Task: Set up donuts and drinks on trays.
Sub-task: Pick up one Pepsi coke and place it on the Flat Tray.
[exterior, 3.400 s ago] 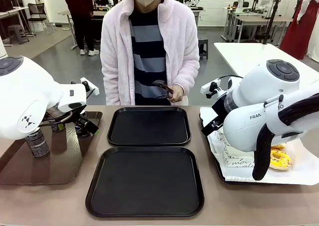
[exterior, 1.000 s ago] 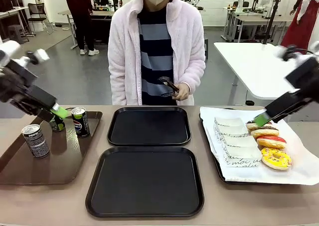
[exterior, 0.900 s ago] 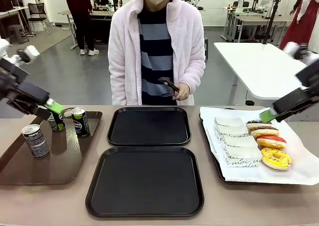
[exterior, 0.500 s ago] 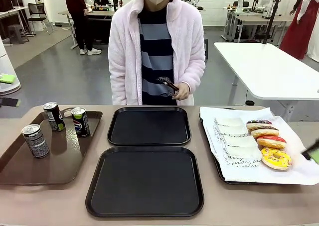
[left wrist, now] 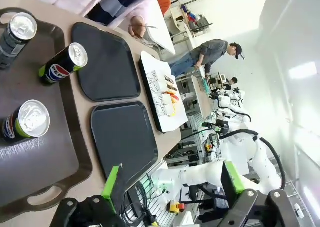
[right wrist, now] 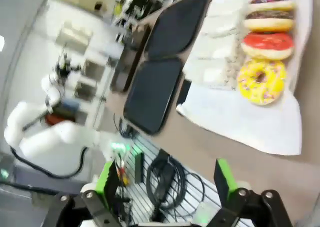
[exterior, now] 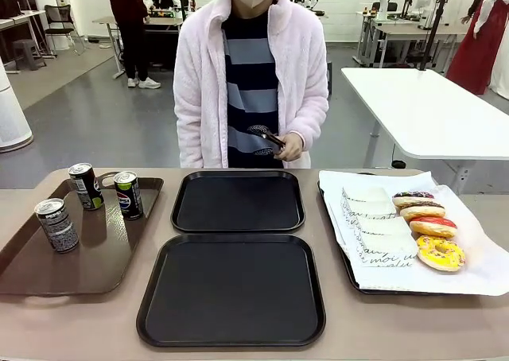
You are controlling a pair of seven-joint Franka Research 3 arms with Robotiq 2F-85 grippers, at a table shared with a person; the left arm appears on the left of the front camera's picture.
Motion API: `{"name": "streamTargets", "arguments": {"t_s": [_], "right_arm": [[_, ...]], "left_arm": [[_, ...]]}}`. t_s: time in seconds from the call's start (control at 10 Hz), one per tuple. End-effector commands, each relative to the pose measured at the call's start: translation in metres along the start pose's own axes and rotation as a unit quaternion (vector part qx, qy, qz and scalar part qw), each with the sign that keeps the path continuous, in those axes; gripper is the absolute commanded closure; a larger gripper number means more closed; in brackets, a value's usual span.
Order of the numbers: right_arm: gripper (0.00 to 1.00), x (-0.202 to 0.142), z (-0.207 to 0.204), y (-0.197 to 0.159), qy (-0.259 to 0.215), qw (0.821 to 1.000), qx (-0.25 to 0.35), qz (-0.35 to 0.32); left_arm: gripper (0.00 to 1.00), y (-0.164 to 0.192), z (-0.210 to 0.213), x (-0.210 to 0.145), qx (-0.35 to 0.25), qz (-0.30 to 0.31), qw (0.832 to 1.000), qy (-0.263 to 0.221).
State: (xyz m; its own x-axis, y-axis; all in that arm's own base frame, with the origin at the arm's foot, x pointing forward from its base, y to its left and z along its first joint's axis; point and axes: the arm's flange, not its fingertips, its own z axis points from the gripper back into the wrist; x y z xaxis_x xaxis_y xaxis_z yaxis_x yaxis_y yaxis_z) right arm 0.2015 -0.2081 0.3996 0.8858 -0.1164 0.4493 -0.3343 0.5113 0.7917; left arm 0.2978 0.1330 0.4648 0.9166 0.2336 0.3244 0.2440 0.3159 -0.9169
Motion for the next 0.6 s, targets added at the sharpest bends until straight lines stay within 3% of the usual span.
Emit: {"name": "streamTargets", "arguments": {"t_s": [0.0,0.5], "right_arm": [[0.00,-0.002,-0.029,-0.004,-0.024,0.999,0.022,-0.032],[0.00,0.017,0.008,0.003,-0.064,0.996,0.002,-0.065]], "left_arm": [[0.00,0.007,0.010,0.004,-0.005,0.002,1.000,0.001],[0.00,0.013,0.030,0.000,0.026,0.008,1.000,0.005]]}}
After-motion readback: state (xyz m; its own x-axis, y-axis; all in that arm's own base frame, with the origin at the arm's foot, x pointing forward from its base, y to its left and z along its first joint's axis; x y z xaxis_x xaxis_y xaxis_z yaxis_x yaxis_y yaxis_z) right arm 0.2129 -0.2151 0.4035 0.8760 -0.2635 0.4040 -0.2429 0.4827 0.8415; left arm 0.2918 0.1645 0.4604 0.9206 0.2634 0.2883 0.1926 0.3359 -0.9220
